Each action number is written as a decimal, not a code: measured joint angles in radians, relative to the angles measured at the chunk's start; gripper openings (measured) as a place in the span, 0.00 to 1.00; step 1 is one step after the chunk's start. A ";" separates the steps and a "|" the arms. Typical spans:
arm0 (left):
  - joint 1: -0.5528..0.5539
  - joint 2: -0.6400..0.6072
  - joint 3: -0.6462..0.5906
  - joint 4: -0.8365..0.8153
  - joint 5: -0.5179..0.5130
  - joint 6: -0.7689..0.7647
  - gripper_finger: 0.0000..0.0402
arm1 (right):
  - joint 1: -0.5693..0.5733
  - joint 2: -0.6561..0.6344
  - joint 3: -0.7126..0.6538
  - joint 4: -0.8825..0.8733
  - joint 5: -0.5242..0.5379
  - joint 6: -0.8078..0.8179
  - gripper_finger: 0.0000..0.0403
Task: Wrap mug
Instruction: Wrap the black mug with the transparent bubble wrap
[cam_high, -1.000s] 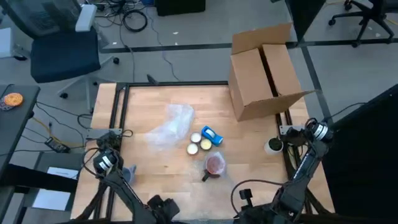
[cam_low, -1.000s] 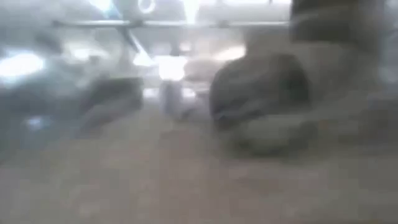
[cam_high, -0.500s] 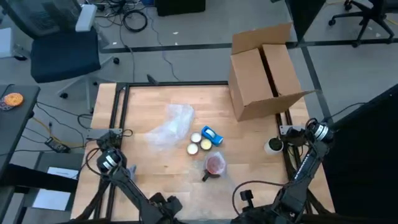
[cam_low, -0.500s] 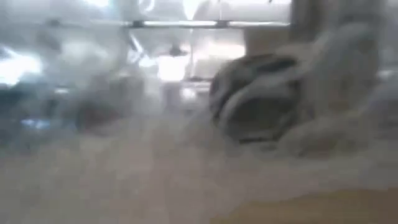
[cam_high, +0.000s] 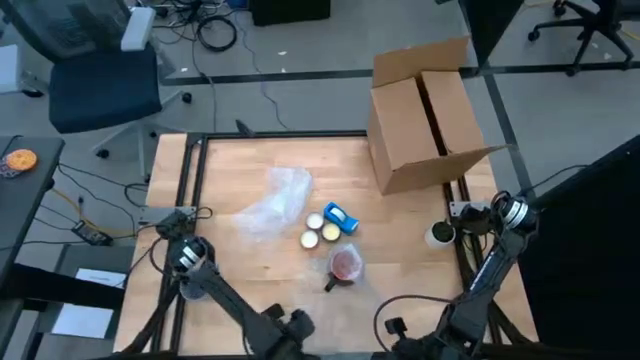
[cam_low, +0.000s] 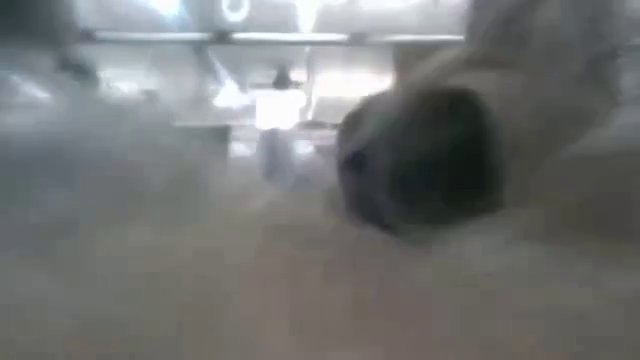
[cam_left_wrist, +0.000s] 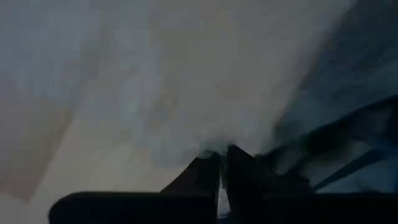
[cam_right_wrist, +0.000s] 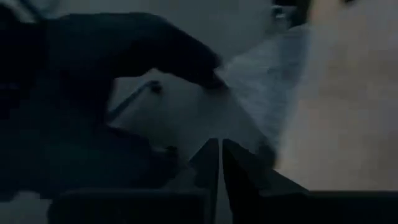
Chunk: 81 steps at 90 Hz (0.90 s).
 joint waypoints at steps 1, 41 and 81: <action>0.003 0.000 0.007 -0.001 -0.001 0.009 0.00 | 0.000 0.000 -0.006 0.013 -0.008 0.000 0.00; 0.195 -0.004 0.231 -0.266 -0.184 0.188 0.00 | 0.060 0.000 -0.057 0.151 -0.027 -0.007 0.00; 0.365 -0.015 0.323 -0.400 -0.208 0.267 0.00 | 0.046 0.000 -0.057 0.114 0.316 -0.025 0.00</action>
